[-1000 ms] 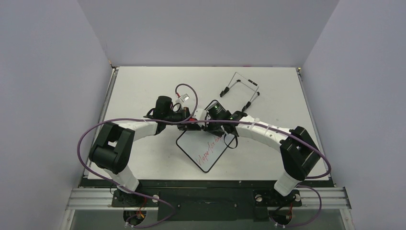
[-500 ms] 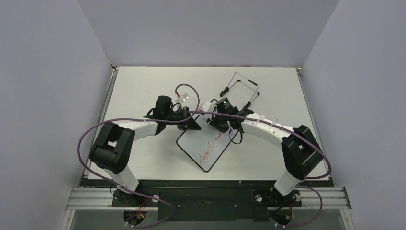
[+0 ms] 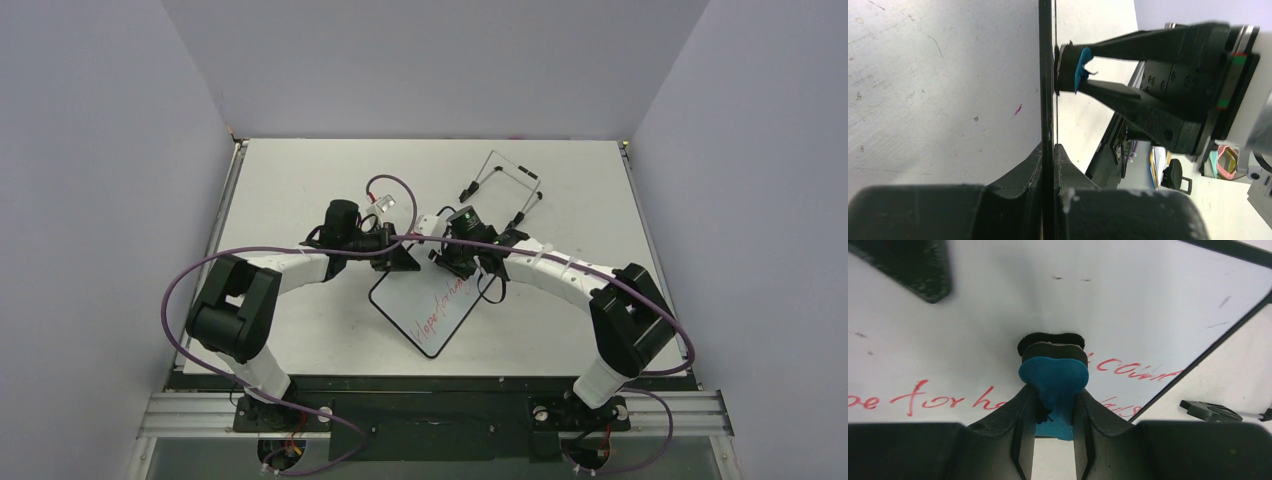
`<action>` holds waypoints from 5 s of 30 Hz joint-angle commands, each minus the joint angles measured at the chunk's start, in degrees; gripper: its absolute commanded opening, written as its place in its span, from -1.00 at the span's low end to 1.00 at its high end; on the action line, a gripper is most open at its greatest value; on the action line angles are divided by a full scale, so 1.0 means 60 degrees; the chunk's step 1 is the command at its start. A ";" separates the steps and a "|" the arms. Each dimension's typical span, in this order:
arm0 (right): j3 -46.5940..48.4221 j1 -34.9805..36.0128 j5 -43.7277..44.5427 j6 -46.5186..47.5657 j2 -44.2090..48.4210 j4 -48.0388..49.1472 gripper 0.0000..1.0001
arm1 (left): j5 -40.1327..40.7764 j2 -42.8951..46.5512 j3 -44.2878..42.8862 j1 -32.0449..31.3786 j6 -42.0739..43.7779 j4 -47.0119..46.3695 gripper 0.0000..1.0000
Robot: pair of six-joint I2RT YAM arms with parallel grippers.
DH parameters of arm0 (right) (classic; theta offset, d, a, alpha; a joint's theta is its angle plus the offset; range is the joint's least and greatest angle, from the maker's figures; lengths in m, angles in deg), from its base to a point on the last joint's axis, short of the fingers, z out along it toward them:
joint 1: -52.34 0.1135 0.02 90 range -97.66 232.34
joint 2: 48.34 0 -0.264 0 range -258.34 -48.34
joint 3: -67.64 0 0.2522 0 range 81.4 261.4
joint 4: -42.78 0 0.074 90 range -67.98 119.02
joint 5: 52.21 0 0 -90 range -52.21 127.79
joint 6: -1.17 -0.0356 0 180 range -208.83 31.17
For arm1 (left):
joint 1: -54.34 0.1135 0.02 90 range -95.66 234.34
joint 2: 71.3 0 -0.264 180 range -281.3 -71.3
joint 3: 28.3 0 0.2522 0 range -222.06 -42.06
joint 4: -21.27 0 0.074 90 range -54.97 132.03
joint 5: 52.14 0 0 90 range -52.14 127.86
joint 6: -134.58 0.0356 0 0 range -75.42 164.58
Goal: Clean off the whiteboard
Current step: Erase the whiteboard at the center of the board.
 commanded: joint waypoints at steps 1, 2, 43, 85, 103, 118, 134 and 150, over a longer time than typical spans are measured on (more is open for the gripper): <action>-0.0009 -0.0277 0.0354 -0.0159 0.0221 0.0655 -1.00 | -0.0666 0.0278 -0.0138 -0.0140 0.0071 -0.0610 -1.00; 0.0117 -0.0273 0.0200 -0.0004 0.0180 0.0504 -1.00 | -0.0672 0.0278 -0.0139 -0.0134 0.0064 -0.0626 -1.00; -0.0058 -0.0499 0.1009 -0.0252 0.0167 0.0785 -1.00 | -0.0639 0.0368 0.0007 -0.0161 -0.0059 -0.0858 -1.00; 0.0035 -0.1165 0.1190 -0.1090 -0.0130 0.0928 -1.00 | -0.0711 0.0329 0.0101 -0.0165 -0.0177 -0.1140 -1.00; 0.0508 -0.0704 0.0188 -0.0913 -0.0386 0.0088 -1.00 | -0.0753 0.0372 0.0086 -0.0183 -0.0194 -0.1178 -1.00; 0.0917 -0.0434 -0.2460 0.1029 -0.0830 -0.1879 -1.00 | -0.0712 0.0352 -0.0097 -0.0198 -0.0004 -0.0856 -1.00; 0.0690 -0.1732 0.0492 -0.1834 -0.0814 0.0261 -1.00 | -0.0663 0.0304 -0.0151 -0.0307 0.0146 -0.0628 -1.00; 0.1278 -0.1497 0.0124 -0.2228 -0.1065 -0.0108 -1.00 | -0.0671 0.0365 -0.0003 -0.0392 0.0144 -0.0733 -1.00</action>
